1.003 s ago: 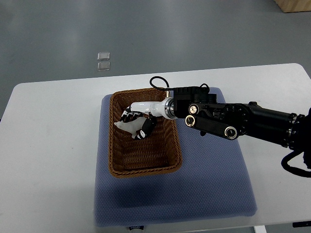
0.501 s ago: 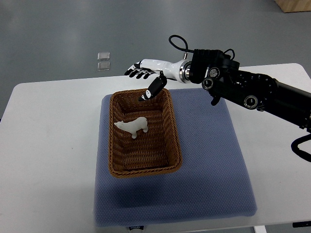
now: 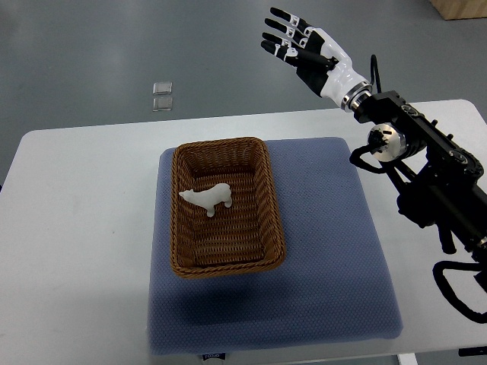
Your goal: Place white bear in brown basket with right hand
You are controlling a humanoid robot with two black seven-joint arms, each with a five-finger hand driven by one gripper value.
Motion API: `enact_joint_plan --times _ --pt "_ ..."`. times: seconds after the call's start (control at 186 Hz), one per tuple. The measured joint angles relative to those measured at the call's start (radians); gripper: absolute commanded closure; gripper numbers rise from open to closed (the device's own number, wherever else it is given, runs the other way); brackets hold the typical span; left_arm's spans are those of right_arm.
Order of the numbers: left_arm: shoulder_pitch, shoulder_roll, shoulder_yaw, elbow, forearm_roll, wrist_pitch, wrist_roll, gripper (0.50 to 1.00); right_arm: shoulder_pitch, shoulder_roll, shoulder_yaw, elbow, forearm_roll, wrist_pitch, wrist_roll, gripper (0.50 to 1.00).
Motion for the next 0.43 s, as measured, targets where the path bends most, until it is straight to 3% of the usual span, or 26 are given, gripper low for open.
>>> enact_joint_plan --times 0.221,0.431 --pt "0.000 0.000 0.000 0.001 0.000 0.000 0.000 0.500 -0.066 0.006 0.011 -0.070 0.287 0.017 0.008 0.576" --pt "0.000 0.000 0.000 0.001 0.000 0.000 0.000 0.500 -0.103 0.009 0.011 -0.084 0.384 0.065 0.009 0.576"
